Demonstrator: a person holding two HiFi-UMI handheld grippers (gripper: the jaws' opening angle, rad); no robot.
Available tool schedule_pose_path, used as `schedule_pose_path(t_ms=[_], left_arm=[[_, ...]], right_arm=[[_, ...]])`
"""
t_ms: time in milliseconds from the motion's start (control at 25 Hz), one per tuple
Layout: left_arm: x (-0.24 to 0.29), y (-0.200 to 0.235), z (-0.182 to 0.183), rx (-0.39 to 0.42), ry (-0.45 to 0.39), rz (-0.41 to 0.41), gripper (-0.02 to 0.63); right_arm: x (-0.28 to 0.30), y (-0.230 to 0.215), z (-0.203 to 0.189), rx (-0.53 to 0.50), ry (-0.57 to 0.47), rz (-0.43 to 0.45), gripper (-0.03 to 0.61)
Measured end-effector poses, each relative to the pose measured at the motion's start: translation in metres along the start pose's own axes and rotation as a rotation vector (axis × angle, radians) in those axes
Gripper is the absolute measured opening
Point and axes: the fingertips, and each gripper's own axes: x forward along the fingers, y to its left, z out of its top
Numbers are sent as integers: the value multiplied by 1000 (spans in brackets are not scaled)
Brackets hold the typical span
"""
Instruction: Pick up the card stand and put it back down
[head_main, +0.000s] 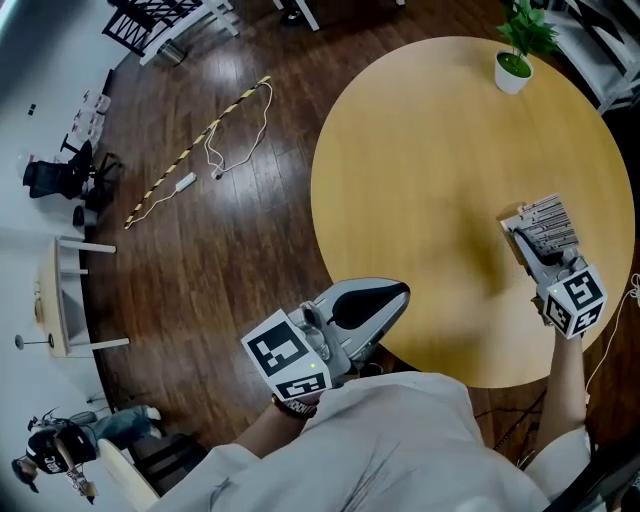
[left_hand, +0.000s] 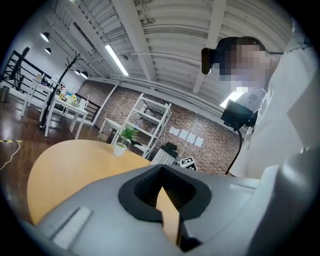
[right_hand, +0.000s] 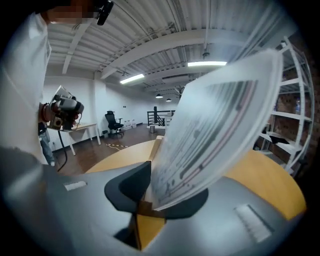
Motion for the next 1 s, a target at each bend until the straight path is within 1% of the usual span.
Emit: schedule_pose_path(t_ms=[80,160,280,360,480,600,720,840,1000], left_arm=[[-13,-20,6,19,-18,-34,-18],[-31,-42,7,41,-30,-69,-18],[-73,-78,-5,56,-44,-116,-18],[-104,-101,-15,53,-49,-147,-18],[-146,-126,-27,40,-44,-186,-18],[-195,-152,-53,23,-12,-215,-18],[-238,-175,-73,5,11,-231,-18],[-260,-190,-80,7,15,-233,-18],[-274,-220,-91,59,30,-255,-18]], right_arm=[[-34,23,18,40,-20,-43,92],[-66,54,35,102,-67,-72,92],[-110,120,50,184,-147,-96,92],[-136,166,58,232,-192,-113,92],[-164,226,66,334,-247,-124,91],[-188,298,55,433,-290,-125,91],[-210,366,41,499,-304,-123,90],[-226,404,35,540,-315,-108,89],[-248,439,26,580,-342,-103,87]])
